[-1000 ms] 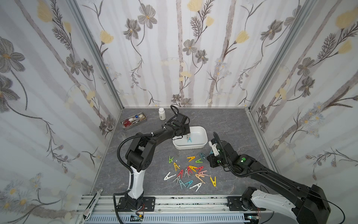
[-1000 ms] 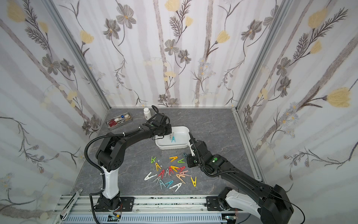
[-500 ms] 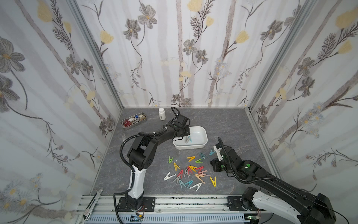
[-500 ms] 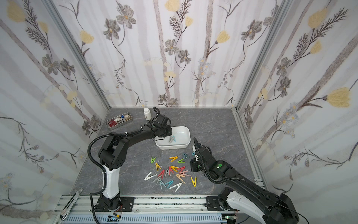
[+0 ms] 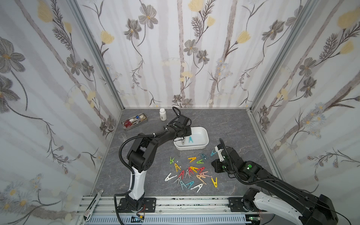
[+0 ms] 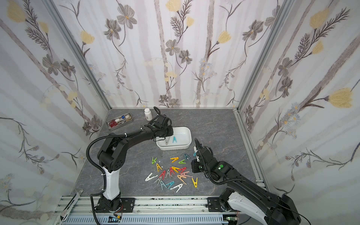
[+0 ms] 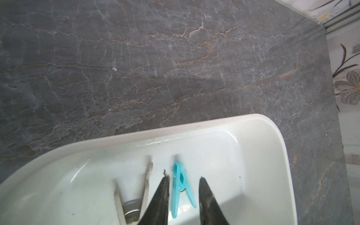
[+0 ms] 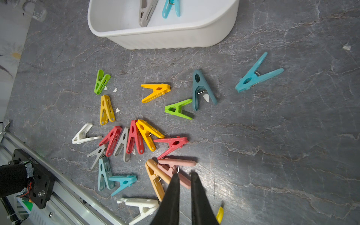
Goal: Put the clothespins into the storage box
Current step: Place the clothespin in the storage box, then pick up the clothespin from the center of the board.
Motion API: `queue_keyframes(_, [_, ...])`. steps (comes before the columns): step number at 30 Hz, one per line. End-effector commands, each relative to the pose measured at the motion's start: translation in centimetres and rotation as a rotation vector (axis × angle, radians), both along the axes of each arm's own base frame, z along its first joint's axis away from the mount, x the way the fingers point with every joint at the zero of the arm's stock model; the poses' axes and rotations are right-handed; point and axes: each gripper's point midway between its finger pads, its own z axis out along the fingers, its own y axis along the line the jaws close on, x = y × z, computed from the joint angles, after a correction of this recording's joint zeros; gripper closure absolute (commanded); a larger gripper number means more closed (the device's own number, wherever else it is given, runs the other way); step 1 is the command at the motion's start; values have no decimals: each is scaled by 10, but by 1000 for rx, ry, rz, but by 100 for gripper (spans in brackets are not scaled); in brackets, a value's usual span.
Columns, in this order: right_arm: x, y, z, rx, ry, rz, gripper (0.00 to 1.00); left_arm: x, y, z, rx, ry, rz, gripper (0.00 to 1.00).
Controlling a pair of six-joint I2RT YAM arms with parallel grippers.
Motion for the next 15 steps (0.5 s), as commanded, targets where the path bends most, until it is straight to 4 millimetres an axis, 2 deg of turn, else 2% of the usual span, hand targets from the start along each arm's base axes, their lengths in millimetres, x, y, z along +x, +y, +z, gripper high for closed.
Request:
queue_keyframes(1, [2,-1,-1,5,-1,-20,85,0,-3,12,-17,-38,-22,68])
queue_keyframes(4, [3,-1,-2,-1,-1,-25,85,-5,1,16,-3,-60,-24,63])
queue_keyframes(7, [8,2,1,-7,-15,-23,85,-9,5,20,10,-68,-27,62])
queue_keyframes(10, [9,1,-6,-29,-2,-25,85,-15,5,27,8,-74,-34,61])
queue_keyframes(13, [7,-6,-10,-45,13,-63,85,-24,8,38,7,-88,-29,58])
queue_keyframes(15, [7,-15,-4,-46,2,-107,84,-30,11,50,6,-122,-16,58])
